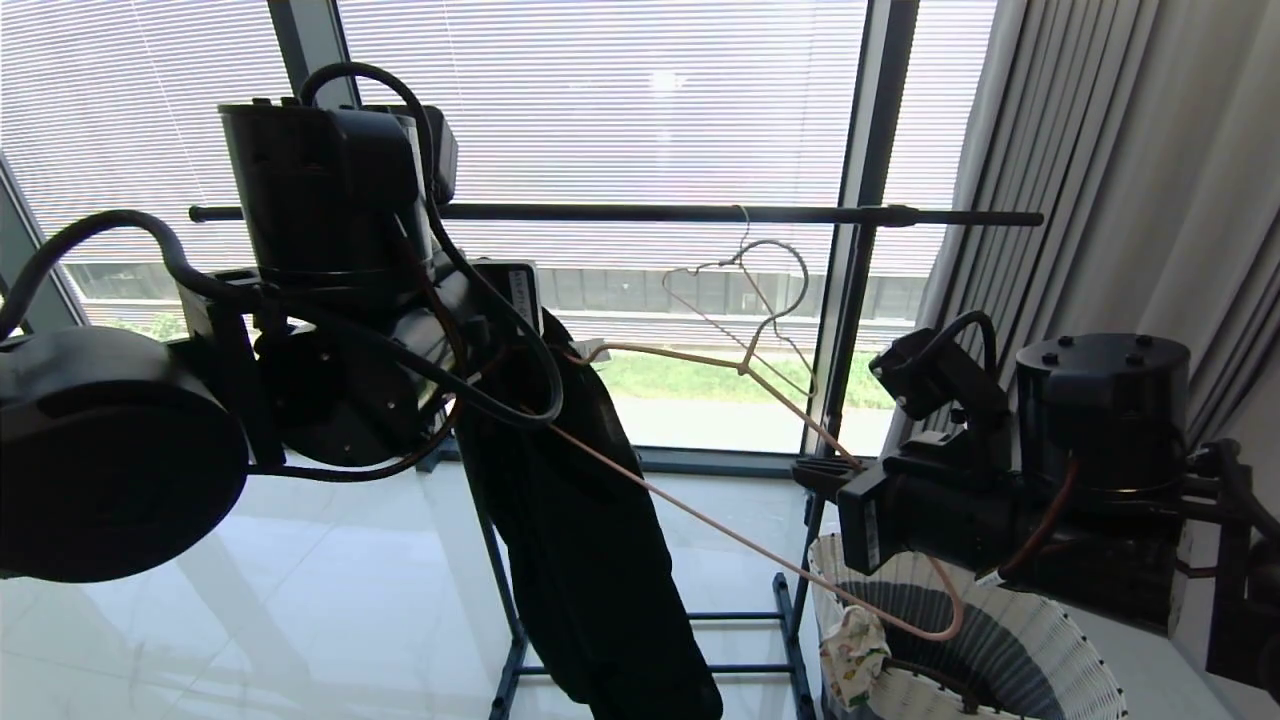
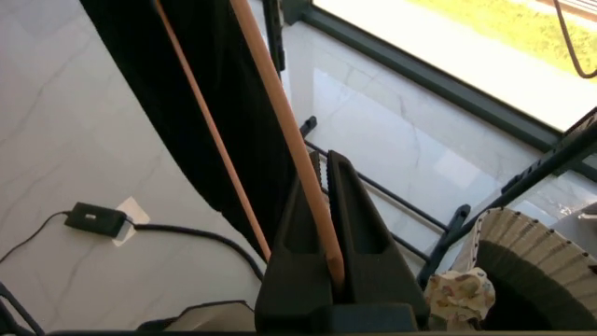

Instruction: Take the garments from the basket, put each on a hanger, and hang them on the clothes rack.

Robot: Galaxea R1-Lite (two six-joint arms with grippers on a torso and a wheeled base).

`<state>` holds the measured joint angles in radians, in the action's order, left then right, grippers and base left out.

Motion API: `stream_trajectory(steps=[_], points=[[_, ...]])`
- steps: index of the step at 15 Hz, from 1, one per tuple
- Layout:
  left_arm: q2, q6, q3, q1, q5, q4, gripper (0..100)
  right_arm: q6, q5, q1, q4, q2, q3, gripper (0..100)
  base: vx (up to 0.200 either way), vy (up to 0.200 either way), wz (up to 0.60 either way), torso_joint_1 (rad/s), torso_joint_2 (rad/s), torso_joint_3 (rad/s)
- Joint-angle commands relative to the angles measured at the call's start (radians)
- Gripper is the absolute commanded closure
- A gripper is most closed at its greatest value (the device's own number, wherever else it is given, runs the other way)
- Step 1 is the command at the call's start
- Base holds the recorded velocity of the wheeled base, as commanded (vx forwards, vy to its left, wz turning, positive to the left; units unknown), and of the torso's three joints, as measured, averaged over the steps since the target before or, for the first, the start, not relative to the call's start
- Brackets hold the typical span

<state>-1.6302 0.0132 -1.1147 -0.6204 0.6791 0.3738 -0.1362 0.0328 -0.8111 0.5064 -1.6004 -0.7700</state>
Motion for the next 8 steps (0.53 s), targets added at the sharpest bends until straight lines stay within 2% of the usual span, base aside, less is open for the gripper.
stream_trajectory(steps=[1,5,8], points=[[0.004,0.001,-0.001,-0.013,0.0,0.0,100,0.001,0.009,0.01,0.0,0.008,-0.003,100,0.0,0.0,0.0,0.0,0.0,0.0],[0.0,0.005,-0.001,-0.131,0.0,0.0,100,0.001,0.009,0.009,0.001,-0.012,-0.022,100,0.0,0.0,0.0,0.0,0.0,0.0],[-0.008,0.002,0.001,-0.162,-0.012,0.0,100,0.003,0.004,-0.025,0.0,-0.018,-0.035,100,0.0,0.0,0.0,0.0,0.0,0.0]])
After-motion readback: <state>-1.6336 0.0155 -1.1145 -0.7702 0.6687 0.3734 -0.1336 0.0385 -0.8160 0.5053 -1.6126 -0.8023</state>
